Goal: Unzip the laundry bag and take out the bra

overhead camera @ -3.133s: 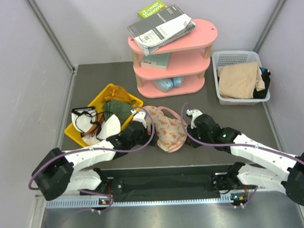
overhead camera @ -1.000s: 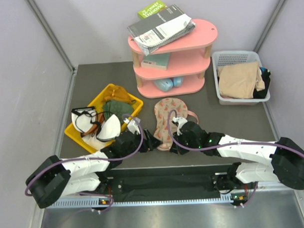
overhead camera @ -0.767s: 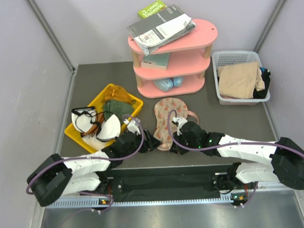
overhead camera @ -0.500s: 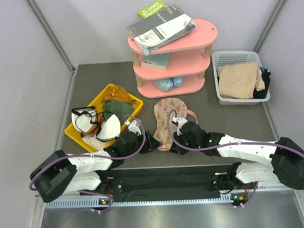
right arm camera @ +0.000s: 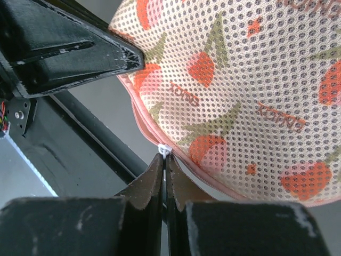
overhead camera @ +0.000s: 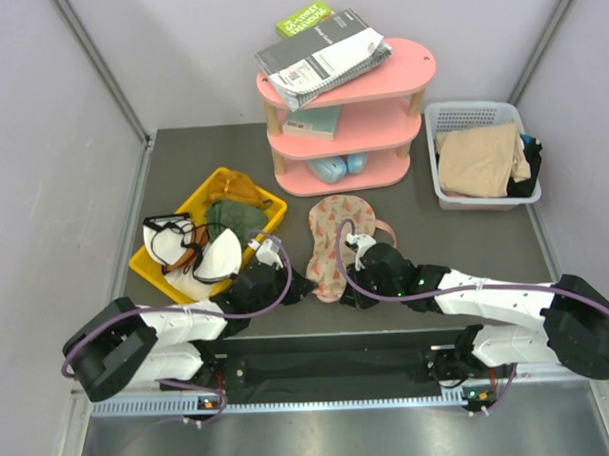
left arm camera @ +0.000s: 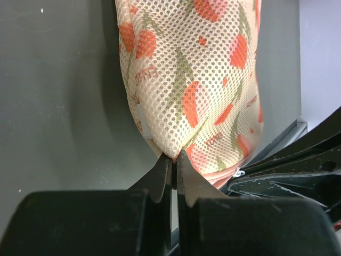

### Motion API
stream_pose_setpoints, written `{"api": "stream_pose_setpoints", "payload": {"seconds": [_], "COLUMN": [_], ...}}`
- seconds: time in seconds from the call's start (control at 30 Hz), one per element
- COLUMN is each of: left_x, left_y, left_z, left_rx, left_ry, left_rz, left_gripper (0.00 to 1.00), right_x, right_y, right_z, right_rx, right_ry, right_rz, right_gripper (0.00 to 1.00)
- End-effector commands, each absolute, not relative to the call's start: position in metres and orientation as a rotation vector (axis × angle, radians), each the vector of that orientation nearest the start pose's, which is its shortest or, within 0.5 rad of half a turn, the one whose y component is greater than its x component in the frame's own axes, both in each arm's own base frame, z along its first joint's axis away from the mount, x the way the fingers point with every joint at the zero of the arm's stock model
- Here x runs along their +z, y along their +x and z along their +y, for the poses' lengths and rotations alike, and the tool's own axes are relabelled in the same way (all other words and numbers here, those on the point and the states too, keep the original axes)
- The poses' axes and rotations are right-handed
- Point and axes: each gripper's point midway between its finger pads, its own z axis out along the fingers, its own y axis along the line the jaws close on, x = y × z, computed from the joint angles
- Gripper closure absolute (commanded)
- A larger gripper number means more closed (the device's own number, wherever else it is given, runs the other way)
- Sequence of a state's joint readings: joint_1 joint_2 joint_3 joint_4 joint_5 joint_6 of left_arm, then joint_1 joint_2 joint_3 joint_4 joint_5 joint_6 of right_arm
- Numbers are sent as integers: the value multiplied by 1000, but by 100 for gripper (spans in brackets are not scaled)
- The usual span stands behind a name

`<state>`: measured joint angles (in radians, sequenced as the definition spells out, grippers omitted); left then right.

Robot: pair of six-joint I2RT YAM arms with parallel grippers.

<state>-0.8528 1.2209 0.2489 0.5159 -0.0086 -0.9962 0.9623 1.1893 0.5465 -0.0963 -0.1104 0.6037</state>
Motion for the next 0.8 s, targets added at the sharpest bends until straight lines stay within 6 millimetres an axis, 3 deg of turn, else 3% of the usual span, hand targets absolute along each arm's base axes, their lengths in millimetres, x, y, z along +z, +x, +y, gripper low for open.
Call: {"api": "stream_pose_setpoints", "payload": {"seconds": [0.0, 0.23, 0.53, 0.77], "left_x": [88, 92, 93, 89], "left_y": [209, 218, 234, 243], "left_z": [-272, -262, -244, -237], "left_rx": [-1092, -991, -901, -867], "left_ry": [-179, -172, -181, -139], "left_rz": [2118, 2107, 2096, 2119], "left_gripper": [100, 100, 100, 100], "right_x": [96, 94, 89, 91], "right_y": [152, 153, 158, 158], "right_z": [296, 290, 268, 271], "right_rx": [915, 883, 781, 791], "right_ry": [-492, -482, -446, -462], "right_rz": [2342, 2359, 2377, 2373], "right_gripper": [100, 100, 100, 100]}}
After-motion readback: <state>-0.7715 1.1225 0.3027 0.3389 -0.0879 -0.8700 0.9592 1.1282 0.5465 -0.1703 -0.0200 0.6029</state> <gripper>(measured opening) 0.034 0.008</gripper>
